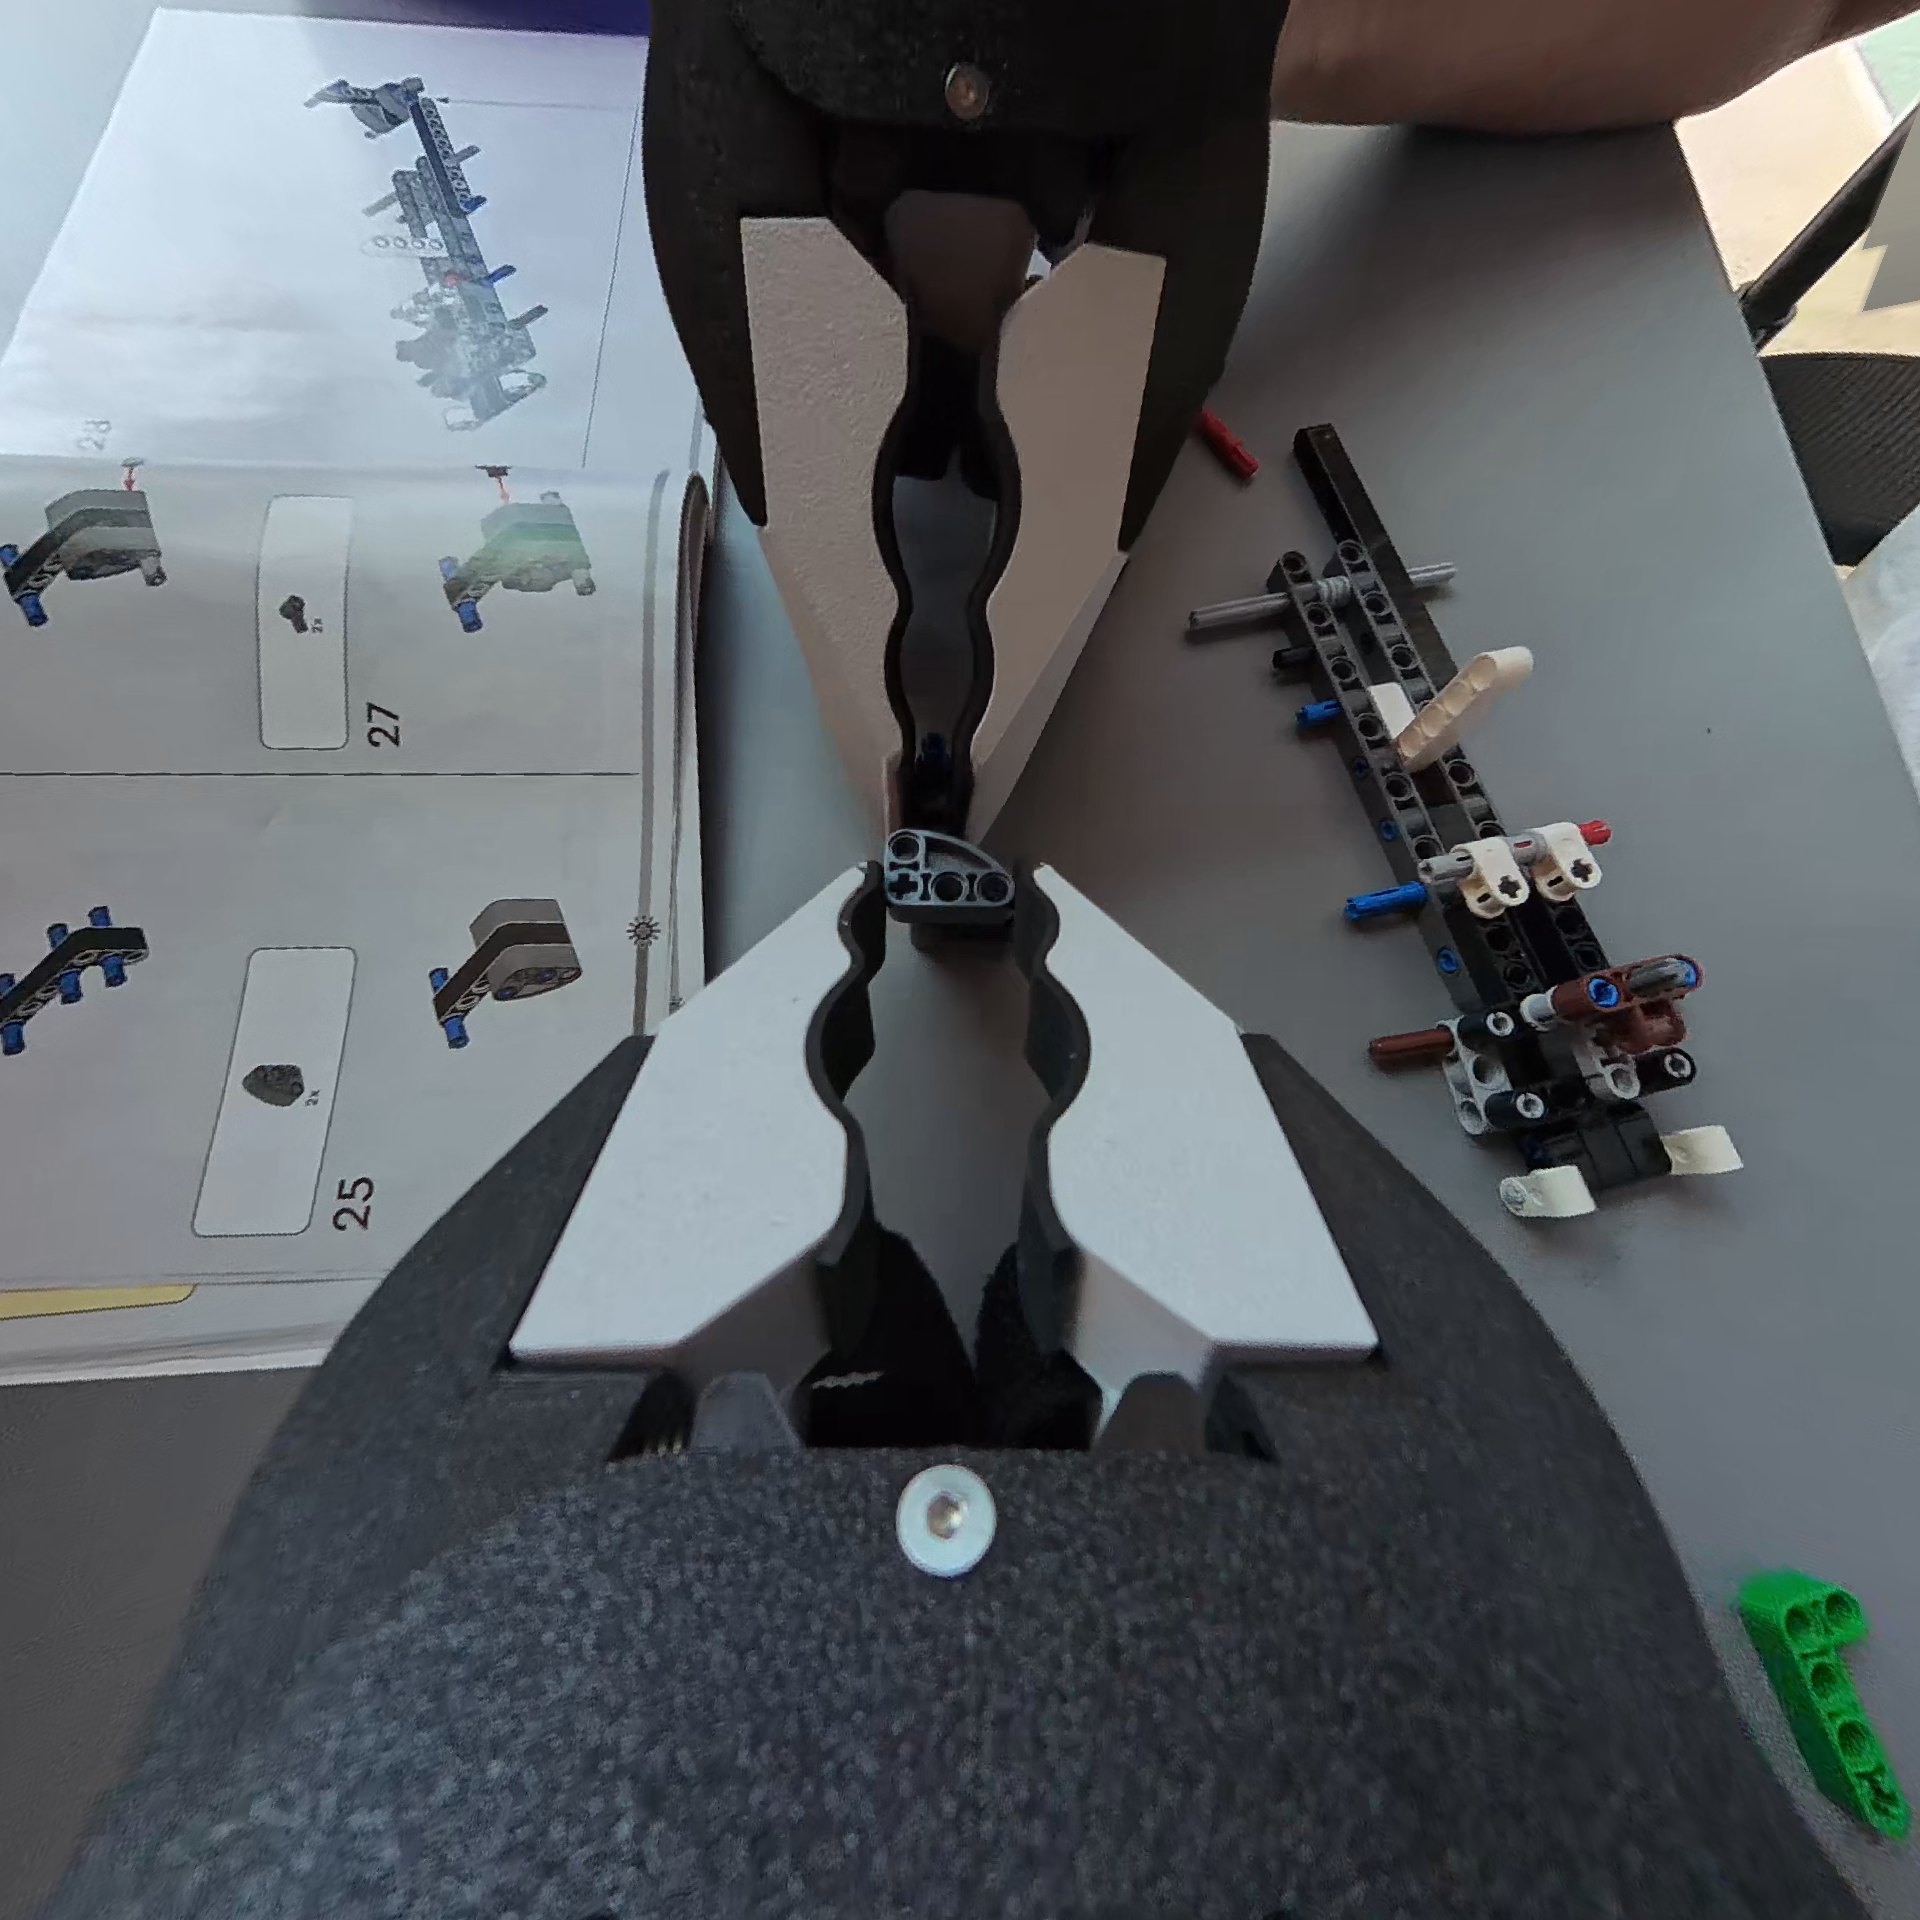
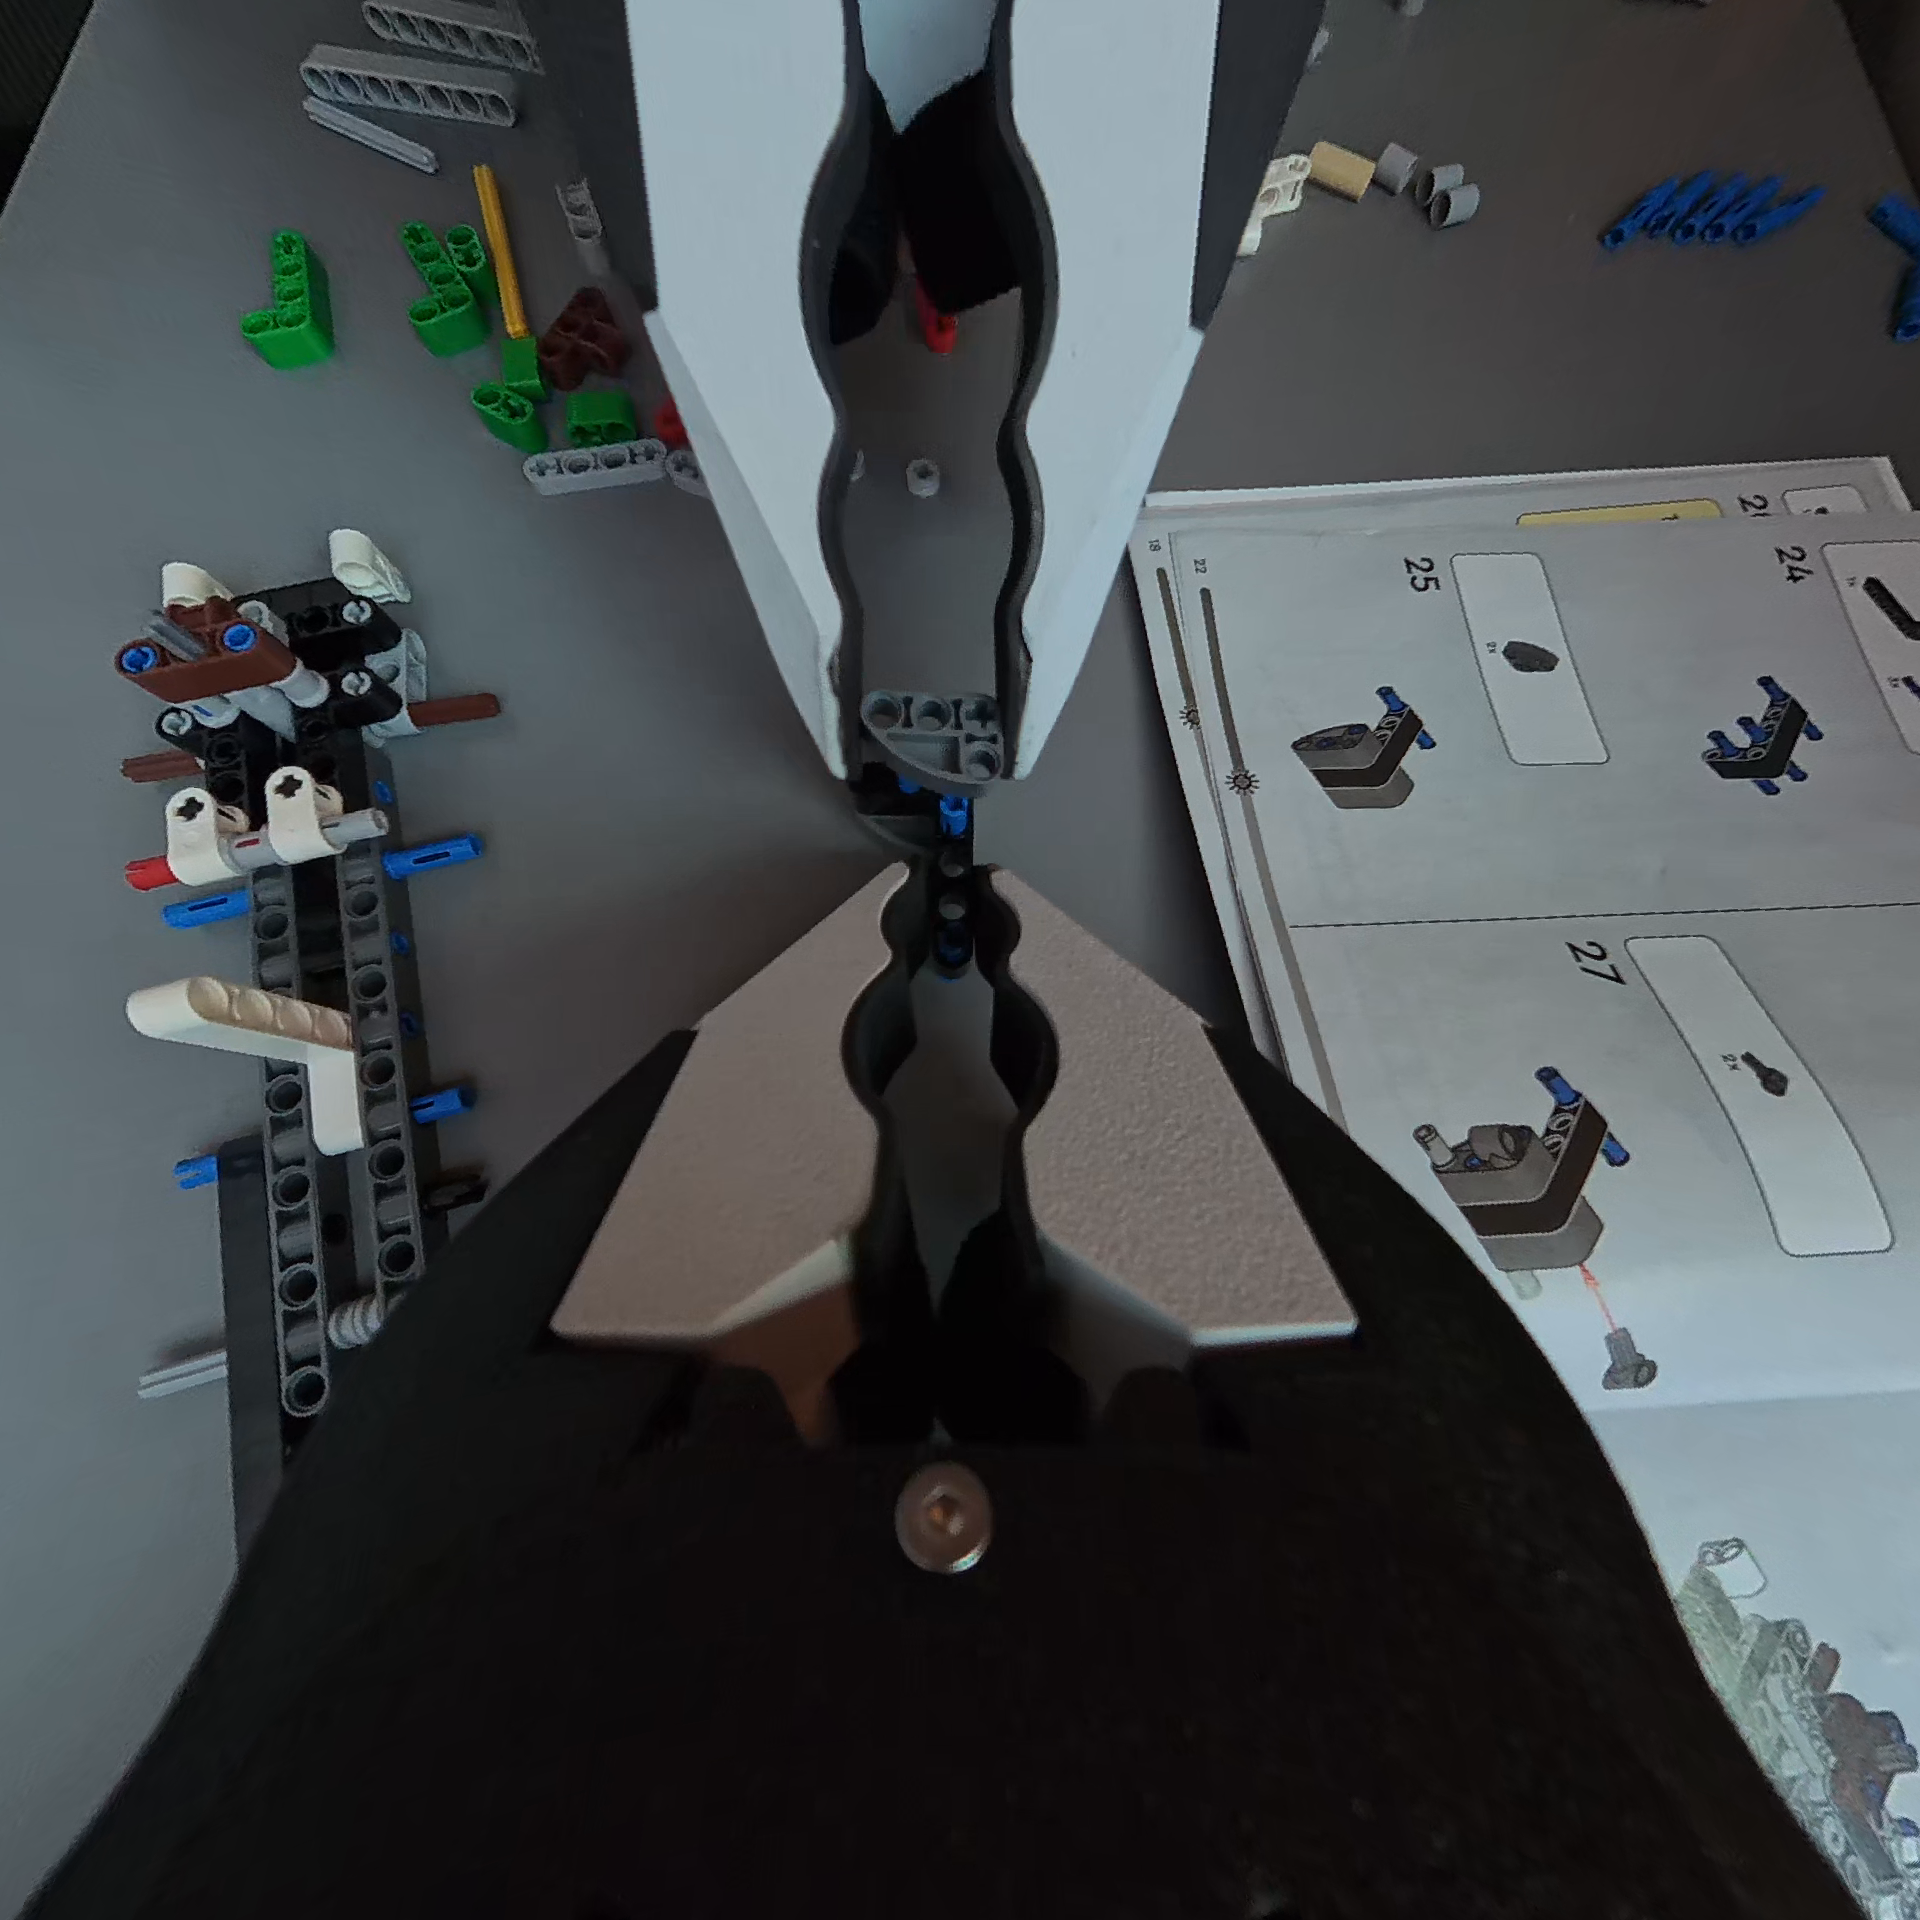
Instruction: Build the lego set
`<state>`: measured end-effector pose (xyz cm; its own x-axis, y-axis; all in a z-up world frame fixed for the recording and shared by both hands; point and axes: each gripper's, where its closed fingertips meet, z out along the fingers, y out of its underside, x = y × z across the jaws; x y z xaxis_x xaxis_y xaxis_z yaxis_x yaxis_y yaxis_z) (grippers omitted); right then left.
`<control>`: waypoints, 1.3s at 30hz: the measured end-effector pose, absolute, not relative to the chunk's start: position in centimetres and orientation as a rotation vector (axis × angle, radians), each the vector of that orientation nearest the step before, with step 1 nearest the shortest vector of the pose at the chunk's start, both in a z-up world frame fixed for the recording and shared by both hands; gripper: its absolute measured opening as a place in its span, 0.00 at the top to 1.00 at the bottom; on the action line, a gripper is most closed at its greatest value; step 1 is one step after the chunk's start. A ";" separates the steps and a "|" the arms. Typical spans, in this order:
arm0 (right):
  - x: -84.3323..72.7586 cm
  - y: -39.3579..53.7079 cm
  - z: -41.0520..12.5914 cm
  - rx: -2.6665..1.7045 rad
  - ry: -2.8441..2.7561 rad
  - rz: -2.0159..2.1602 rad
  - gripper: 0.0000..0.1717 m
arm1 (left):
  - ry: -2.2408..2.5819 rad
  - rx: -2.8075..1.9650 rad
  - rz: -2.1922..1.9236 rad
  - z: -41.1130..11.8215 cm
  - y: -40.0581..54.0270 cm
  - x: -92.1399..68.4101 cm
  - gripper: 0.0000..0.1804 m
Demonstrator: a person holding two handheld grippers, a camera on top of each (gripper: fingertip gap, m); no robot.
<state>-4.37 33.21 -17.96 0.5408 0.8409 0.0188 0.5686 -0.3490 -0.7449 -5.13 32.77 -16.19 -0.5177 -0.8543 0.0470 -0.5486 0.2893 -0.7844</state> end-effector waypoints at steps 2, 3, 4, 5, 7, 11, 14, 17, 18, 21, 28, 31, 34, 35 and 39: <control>-4.4 33.2 -18.0 -2.064 -1.129 0.489 0.96 | 2.189 -1.252 -1.136 -16.2 32.5 -5.2 0.88; -4.4 33.2 -18.0 -2.065 -1.128 0.490 0.96 | 2.189 -1.251 -1.143 -16.3 32.4 -5.1 0.88; -4.4 33.2 -18.0 -2.064 -1.129 0.488 0.96 | 2.191 -1.245 -1.138 -16.4 32.4 -5.1 0.88; -4.4 33.2 -18.0 -2.064 -1.128 0.487 0.96 | 2.195 -1.236 -1.129 -16.4 32.4 -5.0 0.88; -4.4 33.2 -18.0 -2.066 -1.127 0.489 0.96 | 2.201 -1.228 -1.110 -16.4 32.4 -5.1 0.88; -4.4 33.2 -18.0 -2.066 -1.128 0.488 0.96 | 2.219 -1.198 -1.093 -16.6 32.4 -5.2 0.88; -4.4 33.2 -18.0 -2.064 -1.130 0.485 0.96 | 2.224 -1.201 -1.123 -16.6 32.4 -5.2 0.87; -4.4 33.2 -18.0 -2.068 -1.126 0.490 0.96 | 2.225 -1.244 -1.145 -16.6 32.4 -5.2 0.88; -4.4 33.2 -18.0 -2.069 -1.125 0.490 0.96 | 2.234 -1.256 -1.126 -16.6 32.4 -5.2 0.87; -4.4 33.2 -18.0 -2.075 -1.118 0.496 0.96 | 2.271 -1.251 -0.989 -16.7 32.5 -5.2 0.87; -4.5 32.9 -17.2 -2.046 -1.094 0.504 0.97 | 2.310 -1.260 -0.851 -16.8 32.5 -5.2 0.87; -4.5 32.6 -15.3 -1.954 -1.094 0.501 0.99 | 2.328 -1.260 -0.839 -16.8 32.5 -5.2 0.87; -5.0 33.1 -13.6 -1.783 -1.101 0.382 1.00 | 2.337 -1.257 -0.857 -16.8 32.5 -5.2 0.87; -5.3 33.1 -13.4 -1.760 -1.103 0.369 1.00 | 2.335 -1.261 -0.875 -16.8 32.5 -5.2 0.87; -5.9 33.6 -14.9 -1.817 -1.142 0.318 1.00 | 2.321 -1.268 -0.931 -16.7 32.4 -5.2 0.87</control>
<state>-5.91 33.55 -14.89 0.5335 0.8102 0.2427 0.5681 -0.1307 -0.8125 -5.16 32.44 -16.75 -0.5457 -0.8378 0.0173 -0.6176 0.3881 -0.6841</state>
